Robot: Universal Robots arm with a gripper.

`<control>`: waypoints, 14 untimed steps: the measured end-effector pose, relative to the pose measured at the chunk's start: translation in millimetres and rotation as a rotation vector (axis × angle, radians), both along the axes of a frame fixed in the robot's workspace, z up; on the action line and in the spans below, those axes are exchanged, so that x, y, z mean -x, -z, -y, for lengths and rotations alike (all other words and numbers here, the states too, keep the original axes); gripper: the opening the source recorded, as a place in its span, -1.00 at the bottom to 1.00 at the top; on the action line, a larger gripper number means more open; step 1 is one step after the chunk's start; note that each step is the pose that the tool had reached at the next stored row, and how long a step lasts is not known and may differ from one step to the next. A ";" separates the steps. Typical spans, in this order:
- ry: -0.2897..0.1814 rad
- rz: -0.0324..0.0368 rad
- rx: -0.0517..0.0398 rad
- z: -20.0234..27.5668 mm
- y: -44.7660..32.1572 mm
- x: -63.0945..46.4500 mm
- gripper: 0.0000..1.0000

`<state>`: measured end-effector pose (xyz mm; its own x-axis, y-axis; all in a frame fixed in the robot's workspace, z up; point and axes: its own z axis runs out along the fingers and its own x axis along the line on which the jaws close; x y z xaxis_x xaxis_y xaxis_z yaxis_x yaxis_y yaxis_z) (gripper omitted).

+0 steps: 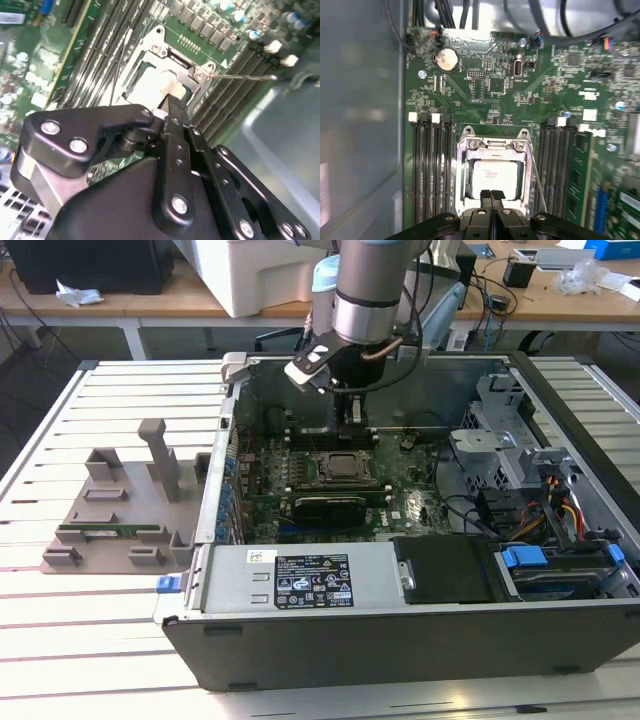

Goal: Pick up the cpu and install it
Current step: 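Close the cpu cover, then install the first cpu locking lever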

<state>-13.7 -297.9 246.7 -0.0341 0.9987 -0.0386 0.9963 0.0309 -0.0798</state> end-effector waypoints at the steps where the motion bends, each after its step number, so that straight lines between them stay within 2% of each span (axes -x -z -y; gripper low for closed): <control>1: 0.000 0.0000 0.0000 0.0 -4.9 0.0 -0.79; 5: 0.000 0.0000 0.0000 0.0 -25.6 0.0 -0.79; 7: 0.000 -0.0001 0.0001 0.0 -31.7 0.0 -0.79; 13: 0.000 0.0000 -0.0005 0.0 -31.7 0.0 -0.79; 14: -0.012 -0.0001 -0.0005 0.0 -31.8 0.0 -0.79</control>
<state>-13.7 -297.9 278.5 -0.0461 0.9982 -0.0381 0.9959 0.0429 -0.0798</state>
